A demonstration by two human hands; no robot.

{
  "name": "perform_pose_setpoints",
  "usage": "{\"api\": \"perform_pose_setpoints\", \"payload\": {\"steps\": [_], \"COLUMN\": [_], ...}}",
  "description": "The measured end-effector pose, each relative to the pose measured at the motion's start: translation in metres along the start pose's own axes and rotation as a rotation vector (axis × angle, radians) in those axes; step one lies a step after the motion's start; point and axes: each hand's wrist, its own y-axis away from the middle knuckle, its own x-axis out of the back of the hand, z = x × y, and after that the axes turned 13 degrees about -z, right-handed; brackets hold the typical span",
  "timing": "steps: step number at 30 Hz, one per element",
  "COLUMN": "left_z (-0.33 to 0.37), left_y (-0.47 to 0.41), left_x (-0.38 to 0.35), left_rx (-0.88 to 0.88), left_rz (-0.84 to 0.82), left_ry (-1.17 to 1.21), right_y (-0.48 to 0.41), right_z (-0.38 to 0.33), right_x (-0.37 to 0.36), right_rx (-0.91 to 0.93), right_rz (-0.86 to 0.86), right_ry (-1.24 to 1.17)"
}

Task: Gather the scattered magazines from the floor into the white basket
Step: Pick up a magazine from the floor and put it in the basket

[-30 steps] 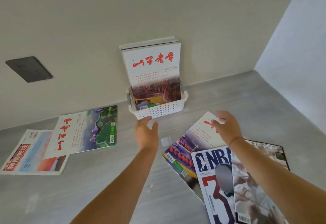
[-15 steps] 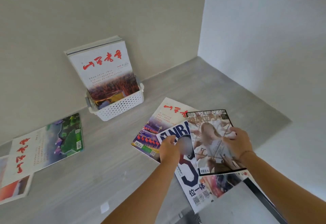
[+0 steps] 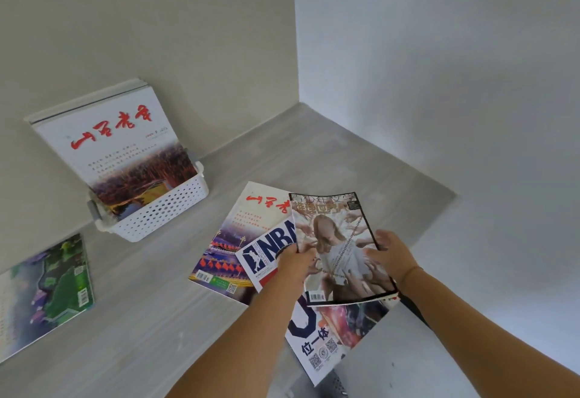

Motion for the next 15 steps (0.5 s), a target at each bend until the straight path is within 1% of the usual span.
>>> {"api": "perform_pose_setpoints", "payload": {"steps": [1, 4, 6, 9, 12, 15], "left_z": [-0.001, 0.000, 0.008, 0.027, 0.047, 0.064], "left_y": [0.000, -0.001, 0.002, 0.006, 0.012, 0.020], "left_x": [0.001, 0.012, 0.023, 0.041, 0.065, 0.095], "left_rx": [-0.016, -0.125, -0.185, -0.249, -0.286, -0.311], "left_rz": [-0.028, -0.039, -0.061, -0.083, -0.062, 0.012], "left_ry": [-0.034, -0.111, -0.115, -0.062, -0.042, -0.032], "right_y": [-0.002, -0.007, -0.013, -0.021, -0.031, -0.043], "right_z": [0.001, -0.002, -0.008, -0.027, -0.055, -0.084], "right_x": [-0.002, -0.004, -0.005, -0.009, -0.019, -0.034], "right_rx": [-0.016, -0.030, -0.005, 0.041, 0.081, 0.127], "right_rz": [-0.008, -0.049, -0.100, -0.171, -0.239, -0.297], "right_ry": [-0.018, -0.036, -0.025, -0.088, -0.095, -0.034]}}
